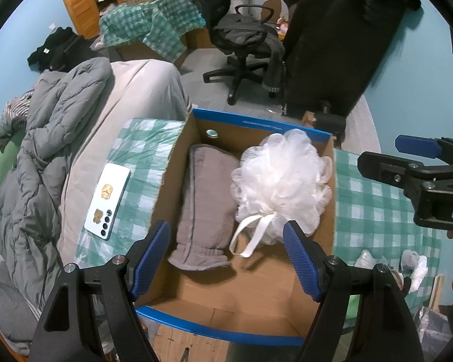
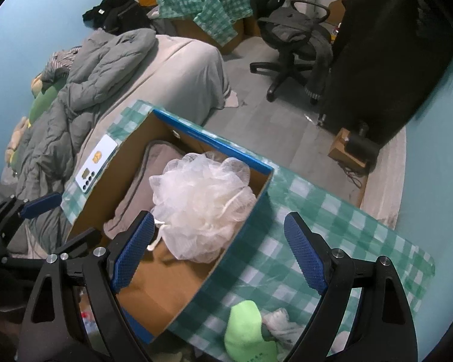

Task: Organize soft objects
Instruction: 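Lower the towel into the box and open the left gripper while the right gripper releases the loofah there, then move both grippers back over the table toward the white plastic bag bundles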

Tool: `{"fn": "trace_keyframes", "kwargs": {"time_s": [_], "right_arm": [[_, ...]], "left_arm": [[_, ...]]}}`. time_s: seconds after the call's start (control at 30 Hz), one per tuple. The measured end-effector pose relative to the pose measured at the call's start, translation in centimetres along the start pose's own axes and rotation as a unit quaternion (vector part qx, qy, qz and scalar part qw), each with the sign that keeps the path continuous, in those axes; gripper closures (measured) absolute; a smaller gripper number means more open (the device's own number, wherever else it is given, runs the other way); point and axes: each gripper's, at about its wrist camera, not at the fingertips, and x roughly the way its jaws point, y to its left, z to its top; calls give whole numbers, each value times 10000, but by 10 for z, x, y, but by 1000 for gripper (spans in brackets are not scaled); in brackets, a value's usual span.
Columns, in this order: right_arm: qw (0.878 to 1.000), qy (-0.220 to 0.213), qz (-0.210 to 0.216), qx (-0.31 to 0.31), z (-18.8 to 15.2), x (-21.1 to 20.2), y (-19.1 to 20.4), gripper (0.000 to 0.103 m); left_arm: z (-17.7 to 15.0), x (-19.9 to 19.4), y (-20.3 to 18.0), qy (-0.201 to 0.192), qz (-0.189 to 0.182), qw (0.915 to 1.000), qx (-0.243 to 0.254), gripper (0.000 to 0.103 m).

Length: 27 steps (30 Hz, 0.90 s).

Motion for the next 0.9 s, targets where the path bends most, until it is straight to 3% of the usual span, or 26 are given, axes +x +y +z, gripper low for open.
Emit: {"fn": "trace_keyframes", "kwargs": {"time_s": [0.9], "right_arm": [[9967,-337,-423,602,-50,-64,-45,15]], "left_arm": [[-9,-24,-61,-67,-373,9974,612,24]]}}
